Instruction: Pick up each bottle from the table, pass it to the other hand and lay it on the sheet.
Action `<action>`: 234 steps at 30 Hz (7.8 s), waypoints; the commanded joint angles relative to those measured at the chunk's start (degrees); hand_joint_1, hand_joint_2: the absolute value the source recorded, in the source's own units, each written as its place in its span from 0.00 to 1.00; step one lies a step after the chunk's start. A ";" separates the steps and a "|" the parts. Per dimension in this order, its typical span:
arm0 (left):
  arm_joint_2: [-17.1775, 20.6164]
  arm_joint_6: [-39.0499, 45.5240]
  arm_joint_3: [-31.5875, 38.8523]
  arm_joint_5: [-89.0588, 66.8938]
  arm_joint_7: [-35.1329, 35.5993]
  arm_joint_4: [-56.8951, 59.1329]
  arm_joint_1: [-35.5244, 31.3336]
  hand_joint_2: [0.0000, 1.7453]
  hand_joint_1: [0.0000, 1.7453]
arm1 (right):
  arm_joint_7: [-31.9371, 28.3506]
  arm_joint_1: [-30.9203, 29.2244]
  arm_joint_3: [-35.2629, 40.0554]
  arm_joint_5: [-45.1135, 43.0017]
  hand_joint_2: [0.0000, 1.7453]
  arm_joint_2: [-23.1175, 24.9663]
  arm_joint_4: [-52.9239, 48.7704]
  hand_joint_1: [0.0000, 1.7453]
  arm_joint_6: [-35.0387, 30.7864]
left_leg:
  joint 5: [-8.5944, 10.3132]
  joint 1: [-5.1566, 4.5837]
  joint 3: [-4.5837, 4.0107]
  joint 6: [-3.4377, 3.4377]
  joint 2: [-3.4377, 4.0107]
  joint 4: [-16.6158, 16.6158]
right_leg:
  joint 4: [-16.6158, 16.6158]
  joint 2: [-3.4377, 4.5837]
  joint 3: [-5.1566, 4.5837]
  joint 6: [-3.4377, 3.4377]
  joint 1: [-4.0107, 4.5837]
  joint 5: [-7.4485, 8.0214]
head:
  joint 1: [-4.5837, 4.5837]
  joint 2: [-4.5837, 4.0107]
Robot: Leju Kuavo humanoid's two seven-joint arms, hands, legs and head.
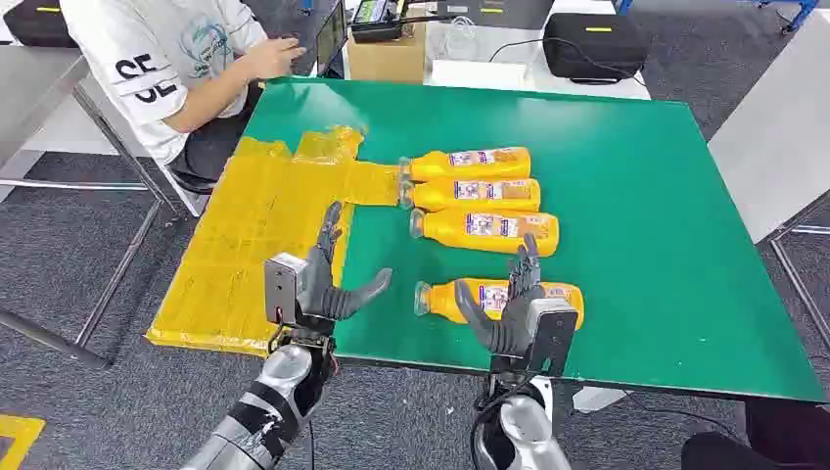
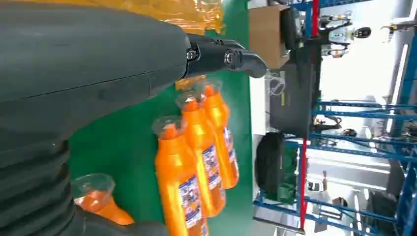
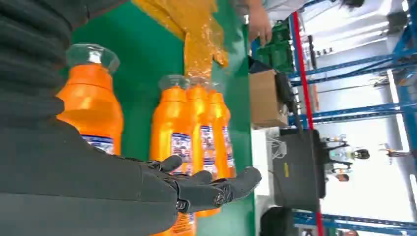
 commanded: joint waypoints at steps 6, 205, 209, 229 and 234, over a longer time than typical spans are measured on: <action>0.66 0.29 -0.38 -0.23 -1.38 4.87 -2.15 1.00 0.00 | -0.50 -2.16 -0.94 0.40 1.00 -0.30 5.20 0.00 0.44 | -0.11 0.04 0.26 -0.06 0.11 -0.01 | -0.02 0.04 0.25 -0.10 0.05 -0.08 | 0.02 0.00; 2.18 -25.51 -2.80 15.03 14.39 -0.05 -7.30 1.00 0.00 | 4.02 -18.83 9.99 36.39 1.00 -6.24 25.75 1.00 5.13 | -0.15 0.03 0.28 -0.12 0.32 0.02 | -0.05 0.18 0.26 -0.07 0.04 -0.02 | 0.00 0.00; 0.92 -23.97 -2.79 15.55 14.60 1.63 -8.22 1.00 0.00 | 3.61 -18.78 13.35 39.33 1.00 -4.67 28.02 1.00 3.60 | -0.14 0.02 0.21 -0.12 0.33 0.02 | -0.05 0.21 0.19 -0.05 0.03 0.00 | 0.00 0.00; -0.34 -16.32 2.61 21.29 10.72 -1.88 -5.77 1.00 1.00 | 4.77 -15.66 11.57 32.81 1.00 -4.89 23.76 0.00 3.09 | -0.20 0.02 0.33 -0.14 0.29 0.00 | -0.07 0.14 0.30 -0.09 0.03 -0.09 | 0.00 0.00; -0.07 -14.37 3.97 21.72 9.64 -2.82 -5.23 1.00 1.00 | 4.90 -14.48 10.14 32.05 1.00 -4.91 22.21 0.00 1.63 | -0.19 0.01 0.26 -0.11 0.28 0.01 | -0.06 0.15 0.24 -0.06 0.03 -0.08 | 0.00 0.00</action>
